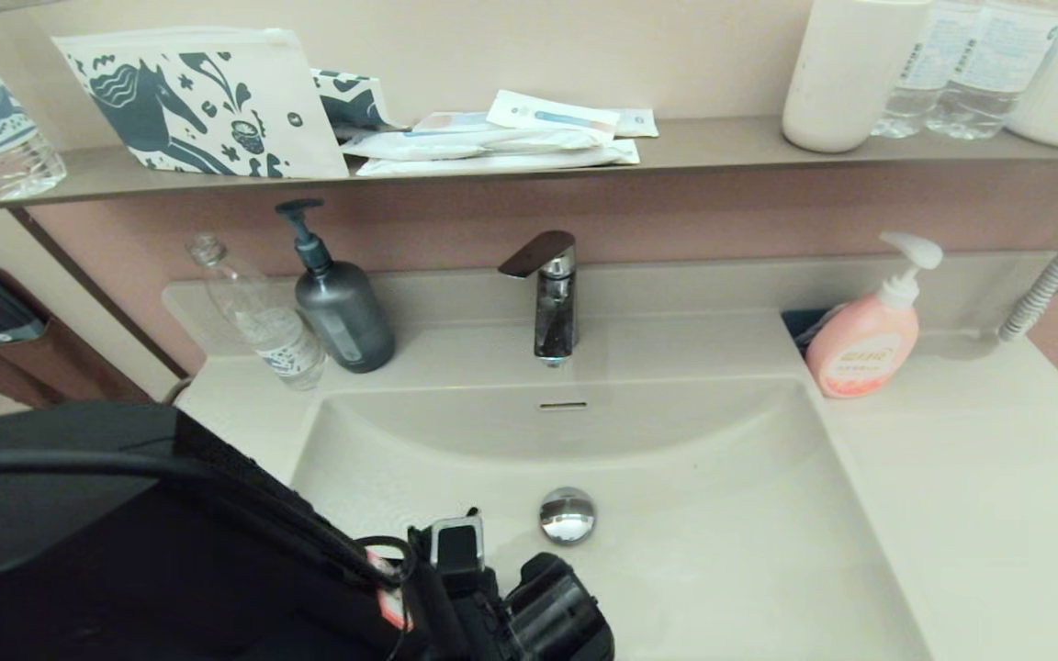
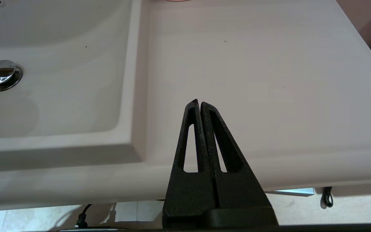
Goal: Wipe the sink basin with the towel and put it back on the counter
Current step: Wipe the sink
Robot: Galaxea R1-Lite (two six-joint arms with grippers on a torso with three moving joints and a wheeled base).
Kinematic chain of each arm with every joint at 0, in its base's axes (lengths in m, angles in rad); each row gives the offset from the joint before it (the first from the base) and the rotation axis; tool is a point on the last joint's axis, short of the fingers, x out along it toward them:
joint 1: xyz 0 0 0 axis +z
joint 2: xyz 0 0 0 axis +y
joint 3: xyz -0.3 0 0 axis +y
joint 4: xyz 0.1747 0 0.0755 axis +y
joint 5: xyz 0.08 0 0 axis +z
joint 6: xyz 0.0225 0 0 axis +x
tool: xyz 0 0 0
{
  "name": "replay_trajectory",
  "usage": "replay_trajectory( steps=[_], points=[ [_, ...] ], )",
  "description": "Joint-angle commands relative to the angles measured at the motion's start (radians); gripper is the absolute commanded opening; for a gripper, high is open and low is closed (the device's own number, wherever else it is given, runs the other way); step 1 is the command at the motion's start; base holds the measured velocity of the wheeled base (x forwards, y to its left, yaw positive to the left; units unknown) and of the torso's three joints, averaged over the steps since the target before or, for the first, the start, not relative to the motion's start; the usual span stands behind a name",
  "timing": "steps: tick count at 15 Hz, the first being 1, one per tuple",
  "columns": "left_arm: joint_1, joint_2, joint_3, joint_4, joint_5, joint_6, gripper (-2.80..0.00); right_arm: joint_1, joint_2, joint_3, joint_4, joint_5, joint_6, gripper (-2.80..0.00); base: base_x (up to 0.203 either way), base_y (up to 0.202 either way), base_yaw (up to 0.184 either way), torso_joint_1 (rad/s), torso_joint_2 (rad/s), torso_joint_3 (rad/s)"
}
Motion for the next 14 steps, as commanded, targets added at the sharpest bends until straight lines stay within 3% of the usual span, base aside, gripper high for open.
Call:
replay_trajectory(
  steps=[1,11,14],
  points=[
    [-0.013,-0.001,-0.085,0.049,0.002,-0.014,-2.8,0.0,0.001,0.0,0.0,-0.001,0.0,-2.8,0.0,0.0,0.0,0.0,0.0,0.0],
    [-0.108,0.136,-0.418,0.197,-0.023,-0.033,-2.8,0.0,0.001,0.0,0.002,0.0,0.0,-2.8,0.0,0.0,0.0,0.0,0.0,0.0],
    [-0.126,0.157,-0.626,0.342,-0.072,-0.048,-2.8,0.0,0.001,0.0,0.0,0.0,0.0,-2.8,0.0,0.0,0.0,0.0,0.0,0.0]
  ],
)
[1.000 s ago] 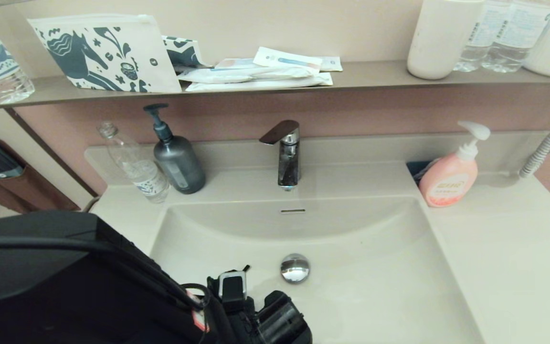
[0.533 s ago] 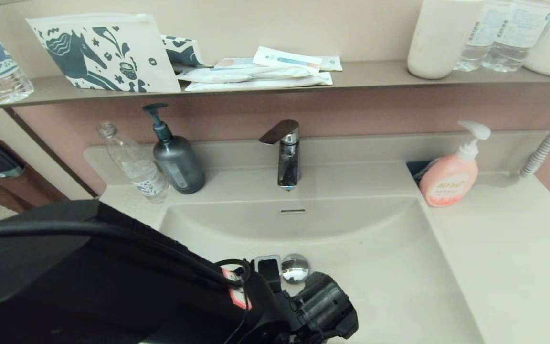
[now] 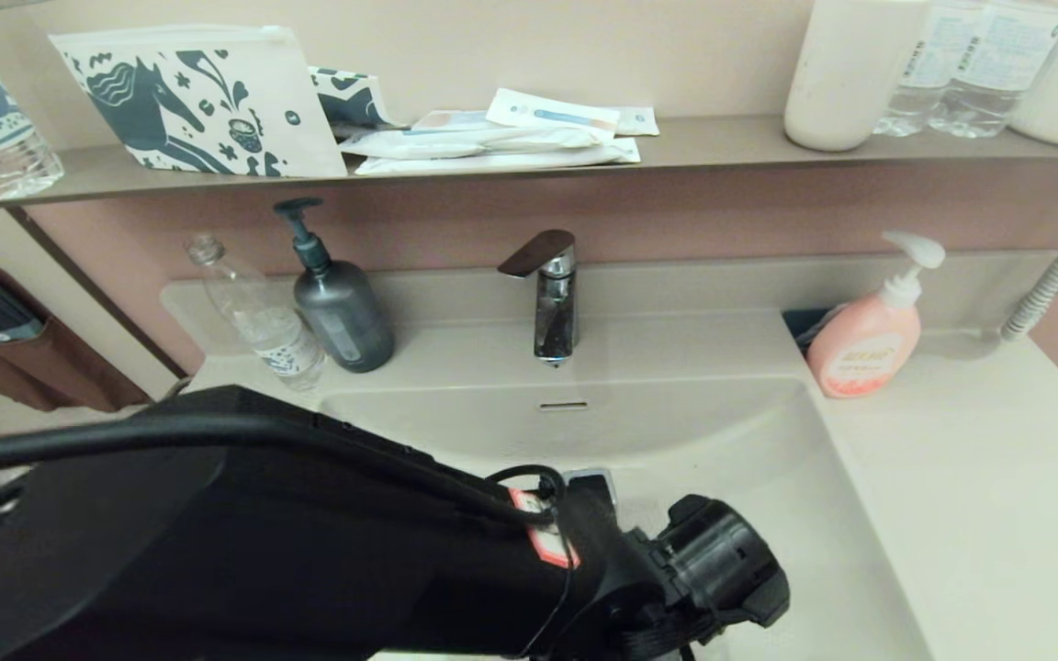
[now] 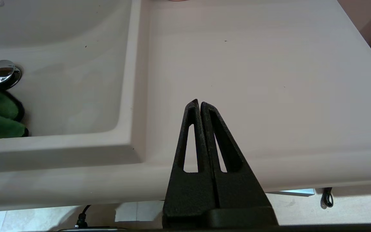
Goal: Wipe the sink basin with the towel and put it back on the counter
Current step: Wipe the sink
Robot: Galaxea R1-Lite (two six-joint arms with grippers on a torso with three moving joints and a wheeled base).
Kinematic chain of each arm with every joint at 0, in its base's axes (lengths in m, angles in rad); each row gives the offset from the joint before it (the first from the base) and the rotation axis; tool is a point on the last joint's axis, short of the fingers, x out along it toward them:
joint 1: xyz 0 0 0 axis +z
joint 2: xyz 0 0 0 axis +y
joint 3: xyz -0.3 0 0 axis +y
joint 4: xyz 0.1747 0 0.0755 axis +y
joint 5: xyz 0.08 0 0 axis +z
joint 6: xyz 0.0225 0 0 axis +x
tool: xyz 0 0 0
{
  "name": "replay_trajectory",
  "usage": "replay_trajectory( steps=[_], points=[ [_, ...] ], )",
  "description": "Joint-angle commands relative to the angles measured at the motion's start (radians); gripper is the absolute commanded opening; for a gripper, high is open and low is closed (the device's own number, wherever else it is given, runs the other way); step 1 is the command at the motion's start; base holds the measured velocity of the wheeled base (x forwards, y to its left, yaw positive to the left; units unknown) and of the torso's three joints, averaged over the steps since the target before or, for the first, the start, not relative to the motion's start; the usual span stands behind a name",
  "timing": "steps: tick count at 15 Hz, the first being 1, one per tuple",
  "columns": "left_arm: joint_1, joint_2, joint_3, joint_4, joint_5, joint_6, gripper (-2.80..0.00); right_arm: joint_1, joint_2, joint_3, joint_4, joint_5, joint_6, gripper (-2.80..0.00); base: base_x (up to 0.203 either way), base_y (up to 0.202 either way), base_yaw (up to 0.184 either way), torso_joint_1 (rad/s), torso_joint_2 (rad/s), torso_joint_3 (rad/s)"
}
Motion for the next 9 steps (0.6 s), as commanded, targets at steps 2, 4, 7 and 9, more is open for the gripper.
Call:
replay_trajectory(
  steps=[2,4,7,9],
  points=[
    [-0.013,0.067,-0.211,0.13,-0.012,-0.024,-2.8,0.0,0.001,0.0,0.0,-0.001,0.0,-2.8,0.0,0.0,0.0,0.0,0.0,0.0],
    [-0.016,0.105,-0.347,0.179,-0.007,-0.031,-2.8,0.0,0.001,0.0,0.001,0.0,0.0,-2.8,0.0,0.0,0.0,0.0,0.0,0.0],
    [-0.01,0.146,-0.434,0.193,0.086,0.009,-2.8,0.0,0.001,0.0,0.0,0.0,0.0,-2.8,0.0,0.0,0.0,0.0,0.0,0.0],
    [0.008,0.182,-0.437,0.182,0.088,0.049,-2.8,0.0,0.001,0.001,0.0,0.0,0.0,-2.8,0.0,0.0,0.0,0.0,0.0,0.0]
  ],
)
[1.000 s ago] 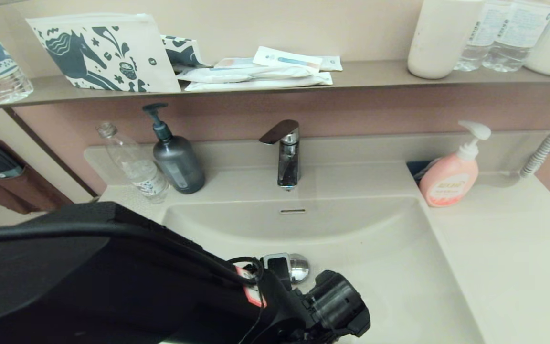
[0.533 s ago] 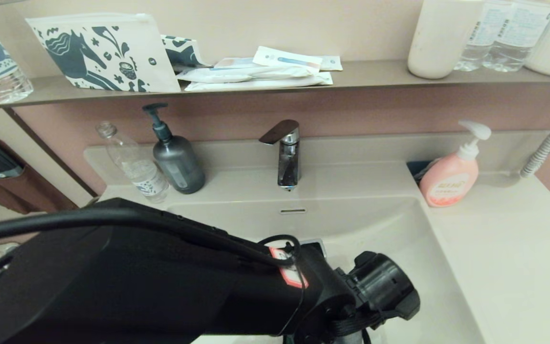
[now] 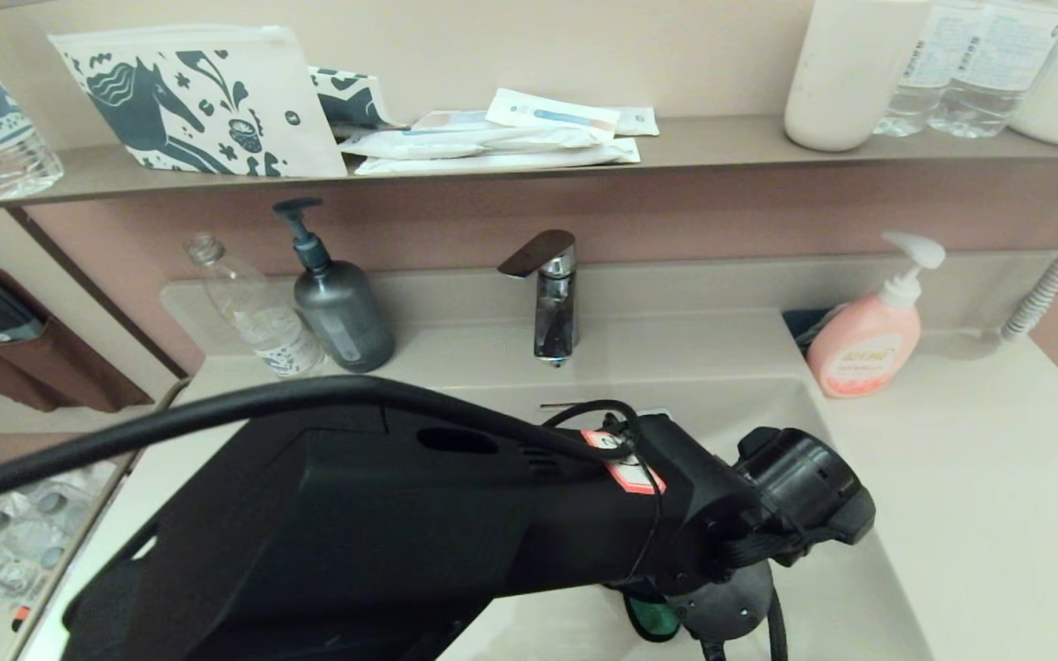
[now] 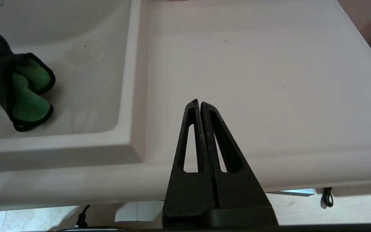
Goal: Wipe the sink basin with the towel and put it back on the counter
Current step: Wipe the sink
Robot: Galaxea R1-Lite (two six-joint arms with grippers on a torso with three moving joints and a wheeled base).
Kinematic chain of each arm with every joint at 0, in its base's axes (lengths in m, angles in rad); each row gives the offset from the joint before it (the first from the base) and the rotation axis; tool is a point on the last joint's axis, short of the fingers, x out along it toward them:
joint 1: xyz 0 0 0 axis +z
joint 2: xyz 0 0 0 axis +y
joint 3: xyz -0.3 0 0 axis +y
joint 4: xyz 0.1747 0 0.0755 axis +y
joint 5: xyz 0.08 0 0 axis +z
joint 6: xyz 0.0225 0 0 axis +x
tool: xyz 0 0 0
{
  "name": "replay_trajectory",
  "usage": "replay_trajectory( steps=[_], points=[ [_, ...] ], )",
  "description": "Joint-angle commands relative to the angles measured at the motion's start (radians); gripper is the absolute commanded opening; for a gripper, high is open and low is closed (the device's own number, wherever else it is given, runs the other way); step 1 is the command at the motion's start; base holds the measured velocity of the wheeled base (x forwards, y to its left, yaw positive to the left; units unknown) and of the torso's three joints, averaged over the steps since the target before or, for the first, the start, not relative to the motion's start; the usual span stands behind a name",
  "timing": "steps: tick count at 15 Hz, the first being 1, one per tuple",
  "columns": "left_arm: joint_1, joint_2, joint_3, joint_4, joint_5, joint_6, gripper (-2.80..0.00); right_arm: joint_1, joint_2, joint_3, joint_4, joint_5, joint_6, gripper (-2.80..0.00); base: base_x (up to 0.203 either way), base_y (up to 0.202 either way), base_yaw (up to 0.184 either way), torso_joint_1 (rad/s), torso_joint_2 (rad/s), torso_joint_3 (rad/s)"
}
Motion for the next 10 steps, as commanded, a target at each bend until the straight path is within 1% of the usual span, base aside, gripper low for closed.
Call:
replay_trajectory(
  steps=[1,4,5,6,8,9,10],
  points=[
    [0.023,0.058,-0.013,-0.023,0.006,0.016,-2.8,0.0,0.001,0.0,0.0,-0.001,0.0,-2.8,0.0,0.0,0.0,0.0,0.0,0.0],
    [0.063,0.087,-0.04,-0.164,0.006,0.126,-2.8,0.0,0.001,0.0,0.0,0.0,0.0,-2.8,0.0,0.0,0.0,0.0,0.0,0.0],
    [0.069,0.097,-0.061,-0.184,0.006,0.147,-2.8,0.0,0.001,0.0,0.0,0.0,0.0,-2.8,0.0,0.0,0.0,0.0,0.0,0.0],
    [0.071,0.111,-0.084,-0.188,0.006,0.155,-2.8,0.0,0.001,0.0,0.0,0.0,0.0,-2.8,0.0,0.0,0.0,0.0,0.0,0.0],
    [0.073,0.132,-0.094,-0.202,0.004,0.162,-2.8,0.0,0.001,0.0,0.0,0.0,0.0,-2.8,0.0,0.0,0.0,0.0,0.0,0.0],
    [0.079,0.145,-0.094,-0.226,-0.003,0.174,-2.8,0.001,0.001,0.001,0.0,-0.001,0.0,-2.8,0.0,0.0,0.0,0.0,0.0,0.0],
    [0.096,0.16,-0.094,-0.269,-0.029,0.199,-2.8,0.0,0.001,0.0,0.001,0.0,0.0,-2.8,0.0,0.0,0.0,0.0,0.0,0.0]
  ],
)
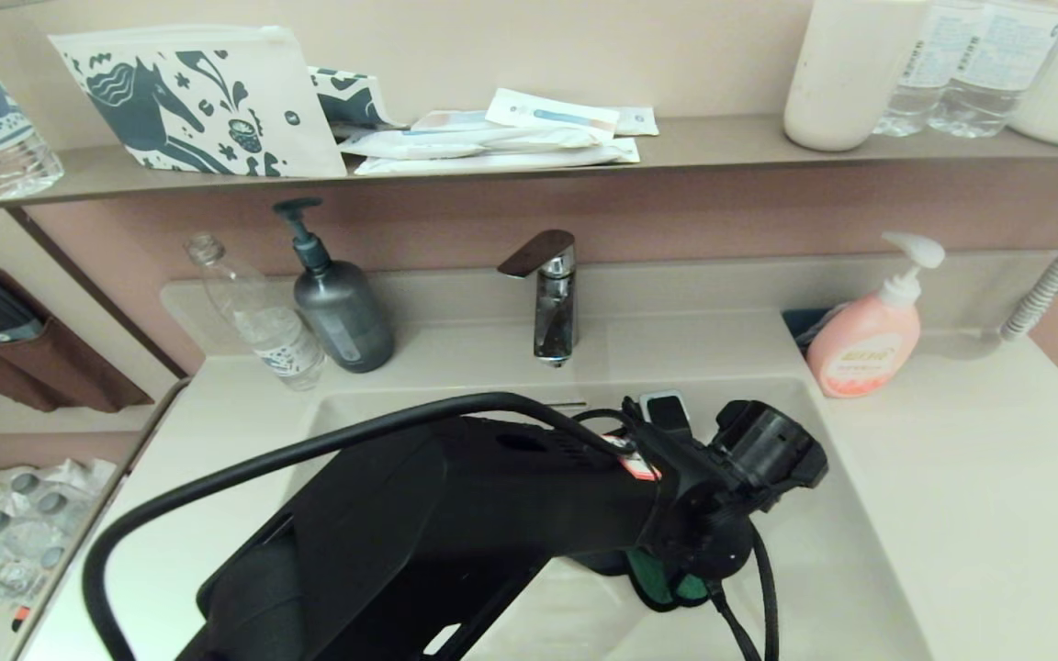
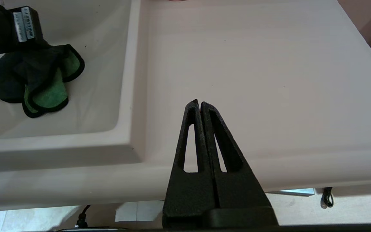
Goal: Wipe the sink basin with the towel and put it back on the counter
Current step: Wipe the sink
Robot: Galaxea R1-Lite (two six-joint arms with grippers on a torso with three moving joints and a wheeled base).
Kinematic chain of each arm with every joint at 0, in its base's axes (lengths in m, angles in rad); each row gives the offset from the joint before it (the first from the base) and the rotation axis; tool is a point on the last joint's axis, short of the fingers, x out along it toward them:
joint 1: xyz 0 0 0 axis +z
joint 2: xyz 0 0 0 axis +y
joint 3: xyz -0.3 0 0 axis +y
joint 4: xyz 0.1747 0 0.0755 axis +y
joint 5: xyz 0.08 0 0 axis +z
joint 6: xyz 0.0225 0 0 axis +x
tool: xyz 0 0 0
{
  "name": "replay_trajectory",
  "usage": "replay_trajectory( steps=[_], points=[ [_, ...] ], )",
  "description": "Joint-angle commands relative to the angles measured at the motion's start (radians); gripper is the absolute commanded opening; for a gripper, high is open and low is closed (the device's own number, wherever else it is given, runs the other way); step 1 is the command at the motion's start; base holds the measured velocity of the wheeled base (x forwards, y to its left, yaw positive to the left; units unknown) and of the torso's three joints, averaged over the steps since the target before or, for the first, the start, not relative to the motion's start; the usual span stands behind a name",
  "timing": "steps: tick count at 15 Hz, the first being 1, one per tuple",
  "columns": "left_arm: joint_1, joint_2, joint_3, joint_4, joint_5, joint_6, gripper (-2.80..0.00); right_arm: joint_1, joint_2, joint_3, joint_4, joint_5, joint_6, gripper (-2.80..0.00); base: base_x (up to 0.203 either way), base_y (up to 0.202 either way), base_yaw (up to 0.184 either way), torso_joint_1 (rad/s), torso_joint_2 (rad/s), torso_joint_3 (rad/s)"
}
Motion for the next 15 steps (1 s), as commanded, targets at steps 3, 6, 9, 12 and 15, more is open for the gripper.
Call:
replay_trajectory(
  steps=[3,6,9,12,15],
  points=[
    [0.009,0.026,-0.006,-0.046,-0.043,0.015,-2.8,0.0,0.001,0.0,0.0,0.0,0.0,-2.8,0.0,0.0,0.0,0.0,0.0,0.0],
    [-0.02,0.065,0.0,-0.042,-0.05,-0.013,-2.8,0.001,0.001,0.001,0.0,-0.001,0.0,-2.8,0.0,0.0,0.0,0.0,0.0,0.0],
    [-0.039,0.056,0.07,-0.029,-0.05,-0.046,-2.8,0.0,0.001,0.0,0.0,0.0,0.0,-2.8,0.0,0.0,0.0,0.0,0.0,0.0],
    [-0.055,0.023,0.185,-0.028,-0.052,-0.083,-2.8,0.0,0.001,0.001,0.0,0.0,0.0,-2.8,0.0,0.0,0.0,0.0,0.0,0.0],
    [-0.095,-0.006,0.33,-0.027,-0.063,-0.144,-2.8,0.0,0.001,0.001,0.0,0.0,0.0,-2.8,0.0,0.0,0.0,0.0,0.0,0.0]
  ],
)
